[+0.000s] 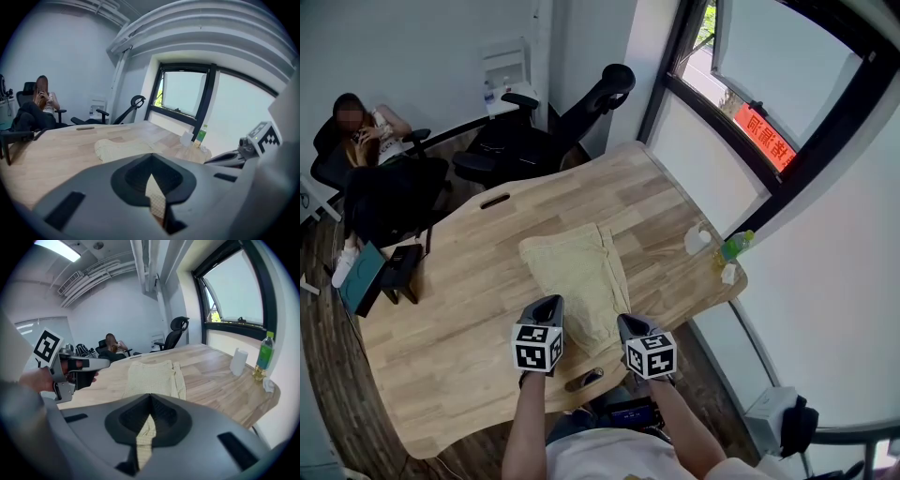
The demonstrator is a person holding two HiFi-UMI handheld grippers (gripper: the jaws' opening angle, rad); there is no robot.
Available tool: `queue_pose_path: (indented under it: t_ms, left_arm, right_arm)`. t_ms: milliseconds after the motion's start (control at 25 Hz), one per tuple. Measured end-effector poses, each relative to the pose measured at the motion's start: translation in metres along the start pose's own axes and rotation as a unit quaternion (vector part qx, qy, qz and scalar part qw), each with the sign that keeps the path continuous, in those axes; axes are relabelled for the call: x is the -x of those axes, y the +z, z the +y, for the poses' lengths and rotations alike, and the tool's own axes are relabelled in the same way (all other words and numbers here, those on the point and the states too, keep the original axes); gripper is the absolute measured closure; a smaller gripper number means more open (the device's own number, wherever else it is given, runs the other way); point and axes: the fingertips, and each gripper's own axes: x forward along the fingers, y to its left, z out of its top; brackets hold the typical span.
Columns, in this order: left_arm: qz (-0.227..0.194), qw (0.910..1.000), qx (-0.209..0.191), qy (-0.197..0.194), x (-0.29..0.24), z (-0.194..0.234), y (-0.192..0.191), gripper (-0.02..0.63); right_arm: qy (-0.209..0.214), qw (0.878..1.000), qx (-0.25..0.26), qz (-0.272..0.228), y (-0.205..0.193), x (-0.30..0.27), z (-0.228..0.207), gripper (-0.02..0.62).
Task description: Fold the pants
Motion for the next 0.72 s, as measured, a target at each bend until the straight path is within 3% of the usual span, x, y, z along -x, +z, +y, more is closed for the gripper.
queue_pose_path:
  t_ms: [280,720]
  left_arm:
    - [-0.009,0.9998,0.002,0.019,0.022,-0.009,-0.012,0.6]
    - [-0.02,0.9944,0.056,0.087,0.029,-0.027,-0.029,0.6]
  right_arm:
    - [0.006,1.0,0.025,-0.002,-0.003,0.006,-0.006,0.589]
    - [0.08,0.997,0.006,0.002,-0.001,0.014,-0.03,0.589]
